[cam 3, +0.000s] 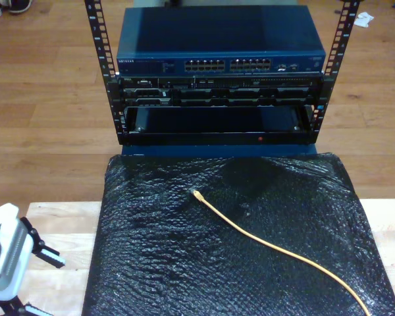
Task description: Grab the cable and plug it in
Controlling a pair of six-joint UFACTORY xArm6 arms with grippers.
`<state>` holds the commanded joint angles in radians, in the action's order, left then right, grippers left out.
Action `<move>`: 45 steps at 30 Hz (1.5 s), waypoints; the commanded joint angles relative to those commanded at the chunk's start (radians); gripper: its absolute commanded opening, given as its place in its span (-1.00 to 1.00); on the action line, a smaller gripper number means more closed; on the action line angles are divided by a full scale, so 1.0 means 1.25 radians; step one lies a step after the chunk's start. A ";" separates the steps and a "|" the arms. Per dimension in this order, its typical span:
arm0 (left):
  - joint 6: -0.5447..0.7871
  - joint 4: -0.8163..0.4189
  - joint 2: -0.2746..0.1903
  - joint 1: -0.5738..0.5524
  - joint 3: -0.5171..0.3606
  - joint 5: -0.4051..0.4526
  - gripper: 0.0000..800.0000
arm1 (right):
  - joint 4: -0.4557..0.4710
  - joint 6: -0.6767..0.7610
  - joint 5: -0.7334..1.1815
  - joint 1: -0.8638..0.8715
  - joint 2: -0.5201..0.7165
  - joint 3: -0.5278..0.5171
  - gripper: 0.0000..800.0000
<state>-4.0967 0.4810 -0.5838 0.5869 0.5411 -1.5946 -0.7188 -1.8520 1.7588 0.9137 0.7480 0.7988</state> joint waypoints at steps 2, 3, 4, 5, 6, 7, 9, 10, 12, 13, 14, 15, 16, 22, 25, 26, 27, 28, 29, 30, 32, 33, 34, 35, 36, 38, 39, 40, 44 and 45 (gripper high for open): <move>-0.026 -0.001 0.000 -0.018 0.000 0.010 1.00 | 0.000 0.021 -0.018 -0.021 0.001 0.000 0.99; -0.034 -0.001 0.000 -0.028 0.000 0.015 1.00 | 0.000 0.032 -0.031 -0.034 0.001 0.000 0.99; -0.042 0.000 0.000 -0.038 0.000 0.021 1.00 | 0.000 0.042 -0.043 -0.050 0.001 0.000 0.99; -0.045 0.000 0.000 -0.045 0.000 0.027 1.00 | 0.000 0.052 -0.056 -0.068 0.001 0.000 0.99; -0.048 -0.001 0.000 -0.052 0.000 0.032 1.00 | 0.000 0.061 -0.071 -0.085 0.000 0.000 0.99; -0.050 0.000 0.000 -0.058 0.000 0.034 1.00 | 0.001 0.071 -0.085 -0.102 0.000 0.000 0.99; -0.055 0.000 0.000 -0.069 0.000 0.036 1.00 | 0.001 0.088 -0.109 -0.134 -0.001 -0.001 0.99; -0.060 0.000 0.000 -0.074 0.001 0.036 1.00 | 0.001 0.098 -0.119 -0.147 -0.002 -0.001 0.99; -0.070 0.000 0.001 -0.086 0.004 0.041 1.00 | 0.001 0.119 -0.141 -0.172 -0.005 -0.002 0.99; -0.076 0.000 0.001 -0.093 0.006 0.043 1.00 | 0.001 0.129 -0.152 -0.185 -0.007 -0.002 0.99; -0.082 0.000 0.002 -0.099 0.007 0.047 1.00 | 0.001 0.137 -0.163 -0.198 -0.010 -0.002 0.99; -0.087 0.000 0.002 -0.104 0.007 0.049 1.00 | 0.001 0.144 -0.177 -0.212 -0.012 -0.002 0.99; -0.092 0.000 0.002 -0.109 0.009 0.052 1.00 | 0.001 0.151 -0.190 -0.231 -0.018 -0.002 0.99; -0.097 0.000 0.007 -0.117 0.012 0.064 1.00 | 0.005 0.216 -0.282 -0.368 -0.077 0.000 0.99; -0.097 0.000 0.010 -0.131 0.022 0.068 1.00 | 0.006 0.237 -0.315 -0.416 -0.099 0.004 0.99; -0.099 0.000 0.010 -0.137 0.023 0.069 1.00 | 0.006 0.241 -0.324 -0.427 -0.104 0.005 0.99; -0.102 0.000 0.010 -0.144 0.025 0.070 1.00 | 0.006 0.245 -0.331 -0.436 -0.110 0.005 0.99; -0.106 0.000 0.010 -0.145 0.025 0.071 1.00 | 0.006 0.249 -0.338 -0.446 -0.117 0.006 0.99; -0.108 0.000 0.011 -0.147 0.026 0.075 1.00 | 0.006 0.255 -0.344 -0.457 -0.126 0.010 0.99; -0.108 0.000 0.012 -0.149 0.026 0.080 1.00 | 0.007 0.263 -0.346 -0.469 -0.142 0.017 0.99; -0.109 0.000 0.015 -0.151 0.027 0.088 1.00 | 0.011 0.270 -0.346 -0.504 -0.180 0.034 0.99; -0.110 0.000 0.016 -0.151 0.028 0.092 1.00 | 0.021 0.274 -0.349 -0.522 -0.198 0.044 0.99; -0.110 0.000 0.018 -0.152 0.029 0.092 1.00 | 0.036 0.284 -0.352 -0.536 -0.210 0.052 0.99; -0.110 0.000 0.022 -0.152 0.029 0.093 1.00 | 0.052 0.298 -0.360 -0.547 -0.217 0.056 0.99; -0.112 0.000 0.025 -0.152 0.031 0.093 1.00 | 0.072 0.317 -0.372 -0.560 -0.223 0.060 0.99; -0.114 0.000 0.029 -0.160 0.036 0.093 1.00 | 0.113 0.344 -0.401 -0.589 -0.236 0.069 0.99; -0.118 0.000 0.032 -0.166 0.037 0.093 1.00 | 0.128 0.355 -0.415 -0.613 -0.248 0.074 0.99; -0.124 0.000 0.034 -0.171 0.038 0.093 1.00 | 0.141 0.366 -0.425 -0.635 -0.259 0.079 0.99; -0.147 0.000 0.036 -0.187 0.041 0.095 1.00 | 0.179 0.414 -0.448 -0.687 -0.285 0.095 0.99; -0.151 0.000 0.037 -0.189 0.042 0.095 1.00 | 0.180 0.426 -0.455 -0.694 -0.287 0.095 0.99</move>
<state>-4.2855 0.4810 -0.5378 0.3506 0.5932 -1.4764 -0.4933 -1.3195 1.1895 0.0468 0.3890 0.9170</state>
